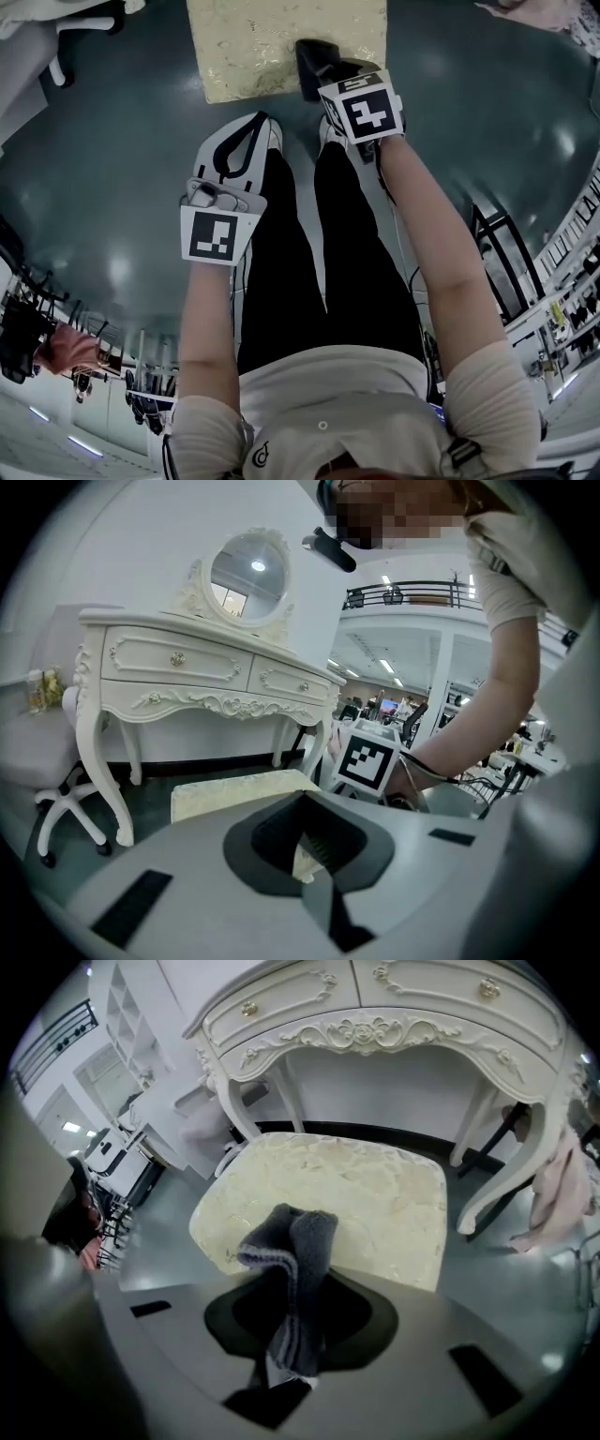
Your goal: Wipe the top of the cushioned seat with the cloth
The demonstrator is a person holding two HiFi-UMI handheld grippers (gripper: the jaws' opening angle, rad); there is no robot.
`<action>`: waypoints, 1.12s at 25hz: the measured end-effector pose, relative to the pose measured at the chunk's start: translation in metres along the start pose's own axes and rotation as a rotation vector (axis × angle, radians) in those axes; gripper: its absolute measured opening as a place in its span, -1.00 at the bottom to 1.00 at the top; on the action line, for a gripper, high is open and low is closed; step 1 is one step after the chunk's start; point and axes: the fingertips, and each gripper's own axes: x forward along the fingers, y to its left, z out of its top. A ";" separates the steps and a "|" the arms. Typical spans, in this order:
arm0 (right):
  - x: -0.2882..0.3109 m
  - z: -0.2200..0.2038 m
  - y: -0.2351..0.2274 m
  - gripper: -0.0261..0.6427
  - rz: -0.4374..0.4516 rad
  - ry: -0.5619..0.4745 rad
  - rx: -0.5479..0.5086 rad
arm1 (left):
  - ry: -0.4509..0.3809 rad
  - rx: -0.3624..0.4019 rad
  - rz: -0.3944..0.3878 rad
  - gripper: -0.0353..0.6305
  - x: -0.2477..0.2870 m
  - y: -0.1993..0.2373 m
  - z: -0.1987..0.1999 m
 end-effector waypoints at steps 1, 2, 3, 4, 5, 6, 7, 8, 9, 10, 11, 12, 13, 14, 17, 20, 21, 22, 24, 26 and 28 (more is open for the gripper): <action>-0.003 -0.004 -0.007 -0.67 -0.001 0.000 0.002 | -0.002 -0.007 0.004 -0.85 0.005 -0.005 -0.001; -0.005 -0.008 -0.015 -0.67 -0.003 -0.001 0.003 | -0.007 -0.013 0.007 -0.85 0.009 -0.010 -0.001; -0.007 -0.011 -0.023 -0.67 -0.006 -0.001 0.006 | -0.013 -0.016 0.008 -0.85 0.014 -0.015 0.000; -0.010 -0.014 -0.030 -0.67 -0.009 -0.001 0.009 | -0.018 -0.018 0.007 -0.85 0.019 -0.021 0.002; -0.014 -0.016 -0.038 -0.67 -0.013 0.000 0.012 | -0.023 -0.018 0.004 -0.85 0.024 -0.027 0.005; -0.017 -0.018 -0.046 -0.67 -0.018 0.001 0.014 | -0.025 -0.017 -0.002 -0.85 0.029 -0.033 0.008; -0.021 -0.020 -0.054 -0.67 -0.022 0.003 0.016 | -0.026 -0.015 -0.010 -0.85 0.034 -0.041 0.010; -0.024 -0.023 -0.062 -0.67 -0.025 0.005 0.017 | -0.026 -0.012 -0.018 -0.85 0.039 -0.048 0.012; -0.026 -0.027 -0.069 -0.67 -0.029 0.007 0.017 | -0.025 -0.006 -0.026 -0.85 0.043 -0.055 0.013; -0.029 -0.031 -0.075 -0.67 -0.033 0.010 0.016 | -0.023 0.000 -0.031 -0.85 0.047 -0.061 0.013; -0.032 -0.034 -0.081 -0.67 -0.037 0.012 0.015 | -0.021 0.005 -0.032 -0.85 0.051 -0.067 0.014; -0.034 -0.037 -0.088 -0.67 -0.043 0.013 0.013 | -0.022 0.006 -0.031 -0.85 0.054 -0.071 0.015; -0.036 -0.040 -0.094 -0.67 -0.049 0.015 0.012 | -0.024 0.003 -0.030 -0.85 0.057 -0.075 0.016; -0.036 -0.043 -0.099 -0.67 -0.054 0.017 0.013 | -0.027 -0.004 -0.030 -0.85 0.060 -0.079 0.017; -0.037 -0.054 -0.113 -0.67 -0.049 0.018 0.042 | -0.023 -0.017 -0.043 -0.85 0.067 -0.090 0.015; -0.039 -0.066 -0.129 -0.67 -0.065 0.035 0.073 | -0.015 -0.011 -0.051 -0.85 0.074 -0.099 0.012; -0.041 -0.070 -0.134 -0.67 -0.080 0.045 0.077 | -0.014 -0.011 -0.049 -0.85 0.076 -0.101 0.012; -0.043 -0.073 -0.138 -0.68 -0.091 0.053 0.083 | -0.015 -0.013 -0.047 -0.85 0.077 -0.103 0.012; -0.046 -0.077 -0.142 -0.68 -0.100 0.059 0.094 | -0.024 -0.015 -0.045 -0.85 0.079 -0.105 0.014; -0.052 -0.079 -0.142 -0.68 -0.103 0.051 0.096 | -0.036 -0.016 -0.050 -0.85 0.079 -0.108 0.017; -0.059 -0.074 -0.139 -0.68 -0.101 0.025 0.092 | -0.047 -0.026 -0.058 -0.85 0.077 -0.109 0.023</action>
